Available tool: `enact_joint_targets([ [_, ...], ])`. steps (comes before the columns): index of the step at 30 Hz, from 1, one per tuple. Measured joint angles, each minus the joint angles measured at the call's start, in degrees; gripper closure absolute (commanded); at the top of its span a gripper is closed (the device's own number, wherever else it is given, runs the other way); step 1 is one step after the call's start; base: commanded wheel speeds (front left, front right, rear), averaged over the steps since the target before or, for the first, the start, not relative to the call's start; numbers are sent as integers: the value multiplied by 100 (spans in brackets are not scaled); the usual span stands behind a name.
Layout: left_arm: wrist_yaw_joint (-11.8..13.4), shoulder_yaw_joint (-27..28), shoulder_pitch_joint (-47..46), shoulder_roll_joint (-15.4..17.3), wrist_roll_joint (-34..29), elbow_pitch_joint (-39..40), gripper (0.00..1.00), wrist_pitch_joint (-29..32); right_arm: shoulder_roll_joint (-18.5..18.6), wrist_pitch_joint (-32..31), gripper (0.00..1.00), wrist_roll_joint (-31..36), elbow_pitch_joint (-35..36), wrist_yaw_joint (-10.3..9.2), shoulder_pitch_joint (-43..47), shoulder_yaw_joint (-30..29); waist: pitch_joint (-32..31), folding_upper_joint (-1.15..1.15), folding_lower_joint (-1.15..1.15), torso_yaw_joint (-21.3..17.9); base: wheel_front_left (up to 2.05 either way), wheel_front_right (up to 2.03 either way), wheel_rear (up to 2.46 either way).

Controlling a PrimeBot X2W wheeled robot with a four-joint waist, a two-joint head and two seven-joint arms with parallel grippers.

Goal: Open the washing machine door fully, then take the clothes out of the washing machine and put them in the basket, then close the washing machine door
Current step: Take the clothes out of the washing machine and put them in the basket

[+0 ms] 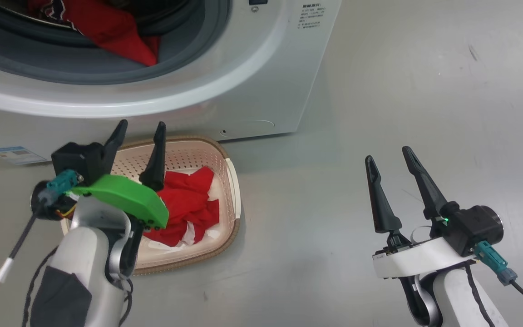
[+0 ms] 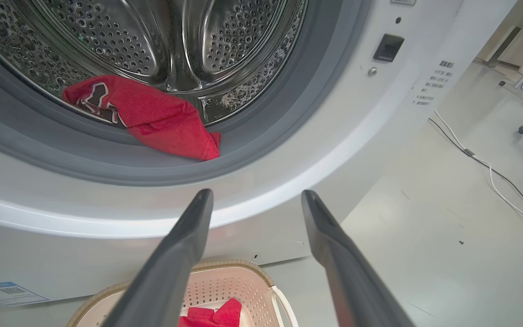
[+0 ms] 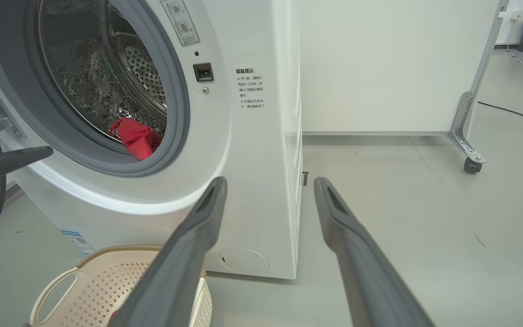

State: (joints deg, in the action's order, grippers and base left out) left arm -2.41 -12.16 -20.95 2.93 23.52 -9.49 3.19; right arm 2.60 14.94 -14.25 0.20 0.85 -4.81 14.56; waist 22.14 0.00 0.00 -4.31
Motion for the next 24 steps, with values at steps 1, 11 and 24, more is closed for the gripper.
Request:
enact_joint_targets([
  [1, 0, 21, -137, 14, 14, -64, 0, 107, 0, 0, 0, -30, 23, -1, -53, 34, 78, 0, 0, -23, 0, 0, 0],
  [11, -22, 389, -1521, 532, 79, -461, 0, 1169, 5, 0, 0, -409, 158, -132, -611, 261, 835, 0, 0, -350, 0, 0, 0],
  [24, -19, 677, -3027, 1271, 91, -928, 0, 2201, 11, 0, 0, -842, 211, -308, -1089, 554, 1487, 0, 1, -948, 0, 0, 0],
])
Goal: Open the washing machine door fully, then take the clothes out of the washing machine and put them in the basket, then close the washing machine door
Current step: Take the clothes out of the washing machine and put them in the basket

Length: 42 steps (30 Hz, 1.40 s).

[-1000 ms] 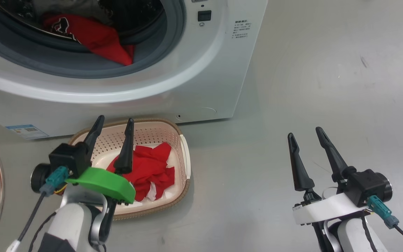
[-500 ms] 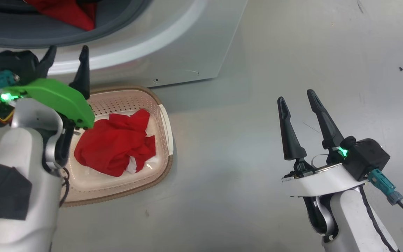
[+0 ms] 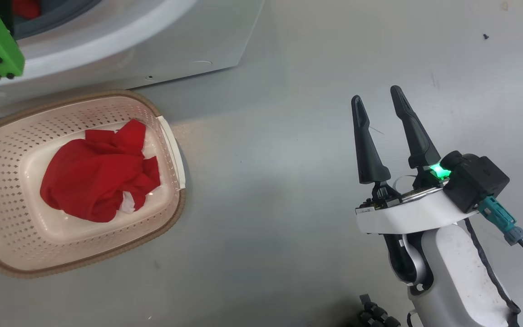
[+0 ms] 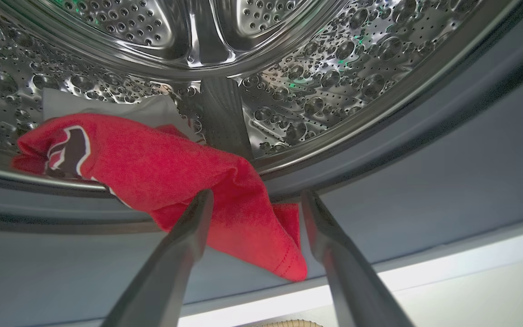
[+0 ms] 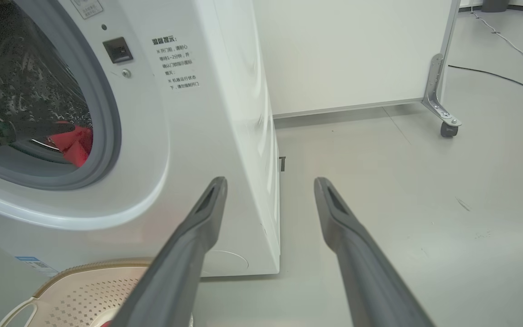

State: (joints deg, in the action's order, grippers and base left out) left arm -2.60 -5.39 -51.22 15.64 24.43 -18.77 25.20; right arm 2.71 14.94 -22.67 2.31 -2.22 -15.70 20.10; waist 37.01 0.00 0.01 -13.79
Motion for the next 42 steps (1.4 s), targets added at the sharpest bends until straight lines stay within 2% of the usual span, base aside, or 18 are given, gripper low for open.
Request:
enact_joint_targets([
  [6, 60, 123, -494, 188, -125, -179, 0, 155, 0, 0, 0, -116, 7, -42, -85, 90, 167, 0, 0, -222, 0, 0, 0],
  [11, 190, 330, -844, 392, -183, -419, 0, 200, -1, 0, 0, -203, 3, -47, -168, 197, 287, 0, 0, -417, 0, 0, 0],
  [14, 356, 431, -914, 477, -186, -620, 0, 304, -1, 0, 0, -232, 1, -88, -186, 247, 334, 0, 0, -518, 0, 0, 0],
  [21, 567, 508, -955, 557, -231, -1118, 0, 647, -2, 0, 0, -247, -41, -96, -192, 263, 367, 0, 0, -634, 0, 0, 0],
  [26, 591, 492, -1077, 602, -278, -1245, 2, 738, -2, 0, 0, -247, -56, -99, -198, 286, 357, 0, 0, -641, 0, 0, 0],
  [27, 591, 489, -1115, 602, -278, -1270, 46, 759, -2, 0, 0, -247, -59, -101, -201, 290, 357, 0, 0, -640, 0, 0, 0],
  [29, 625, 480, -1183, 601, -279, -1335, 100, 768, -2, 0, 0, -247, -69, -101, -210, 302, 357, 0, -1, -635, 0, 0, 0],
  [35, 654, 433, -1230, 601, -286, -1536, 100, 955, -2, 0, 0, -247, -80, -103, -283, 313, 353, 0, -1, -620, 0, 0, 0],
  [42, 659, 435, -1343, 602, -287, -1583, 100, 860, -2, 0, 0, -247, -87, -144, -288, 311, 340, 0, 0, -599, 0, 0, 0],
])
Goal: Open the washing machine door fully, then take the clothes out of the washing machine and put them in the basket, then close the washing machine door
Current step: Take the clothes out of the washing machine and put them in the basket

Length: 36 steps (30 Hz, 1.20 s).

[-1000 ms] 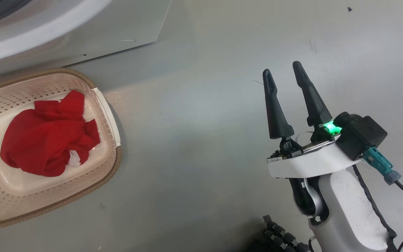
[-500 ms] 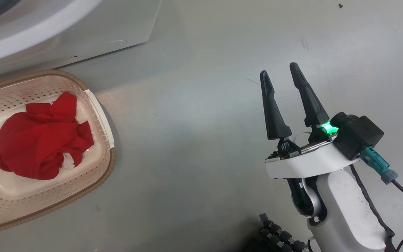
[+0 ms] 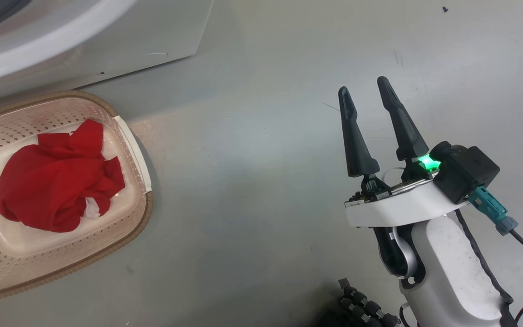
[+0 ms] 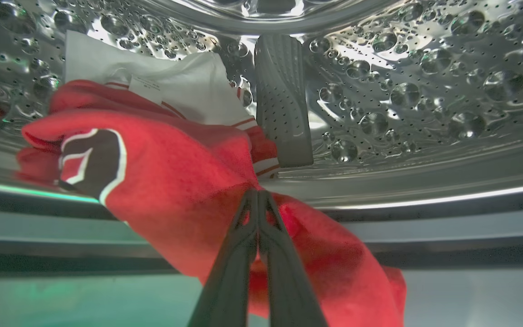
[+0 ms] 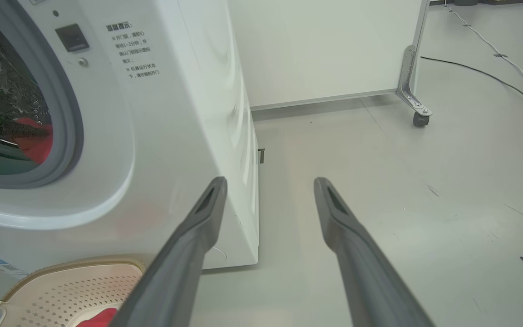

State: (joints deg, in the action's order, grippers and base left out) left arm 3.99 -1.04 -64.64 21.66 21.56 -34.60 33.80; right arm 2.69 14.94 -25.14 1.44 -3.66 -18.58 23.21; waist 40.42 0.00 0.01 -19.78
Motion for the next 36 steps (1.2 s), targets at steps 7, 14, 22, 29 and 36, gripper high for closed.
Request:
enact_joint_targets([
  [7, -36, 47, -10, -199, 27, 45, 100, -524, 0, 0, 0, 29, -14, -1, -14, -120, -66, 0, 0, 122, 0, 0, 0],
  [14, -133, 94, 12, -350, 76, 214, 100, -1223, 1, 0, 0, 94, -63, -1, -26, -175, -159, 0, 0, 245, 0, 0, 0],
  [22, -248, -9, 488, -695, 51, 498, 100, -2191, 2, 0, 0, 237, -185, 1, -26, -264, -342, 0, 0, 390, 0, 0, 0],
  [29, -331, -114, 950, -972, 9, 778, 100, -2974, 5, 0, 0, 421, -276, 5, 8, -378, -561, 0, -1, 528, 0, 0, 0],
  [36, -387, -215, 1499, -1184, 2, 1006, 0, -3596, 7, 0, 0, 591, -425, 60, 123, -498, -820, 0, -1, 692, 0, 0, 0],
])
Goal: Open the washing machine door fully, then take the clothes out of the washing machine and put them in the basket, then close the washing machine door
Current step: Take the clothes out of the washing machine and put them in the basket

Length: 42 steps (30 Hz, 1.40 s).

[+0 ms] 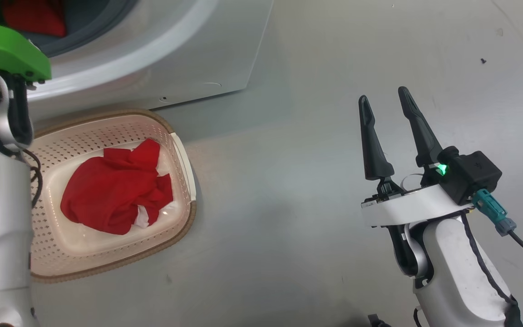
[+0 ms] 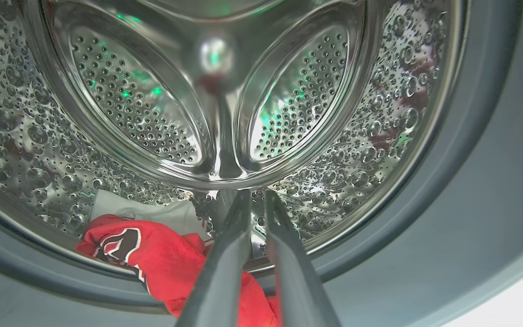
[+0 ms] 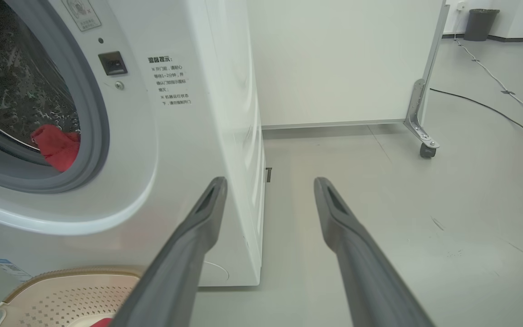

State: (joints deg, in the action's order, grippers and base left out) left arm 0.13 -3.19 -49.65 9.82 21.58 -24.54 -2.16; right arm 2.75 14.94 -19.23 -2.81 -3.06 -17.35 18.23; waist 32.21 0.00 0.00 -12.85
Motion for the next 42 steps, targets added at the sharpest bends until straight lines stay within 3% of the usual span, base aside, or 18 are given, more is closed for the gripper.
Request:
enact_joint_targets([
  [15, 10, -83, 1798, -234, -158, 435, 0, -1053, 1, 0, 0, 371, -330, 148, 382, -347, -823, 0, 0, 352, 0, 0, 0],
  [42, 136, -442, 4584, -516, -175, 1221, 0, -1110, 42, 0, 0, 527, -521, 294, 1590, -675, -2436, 0, 0, 965, 0, 0, 0],
])
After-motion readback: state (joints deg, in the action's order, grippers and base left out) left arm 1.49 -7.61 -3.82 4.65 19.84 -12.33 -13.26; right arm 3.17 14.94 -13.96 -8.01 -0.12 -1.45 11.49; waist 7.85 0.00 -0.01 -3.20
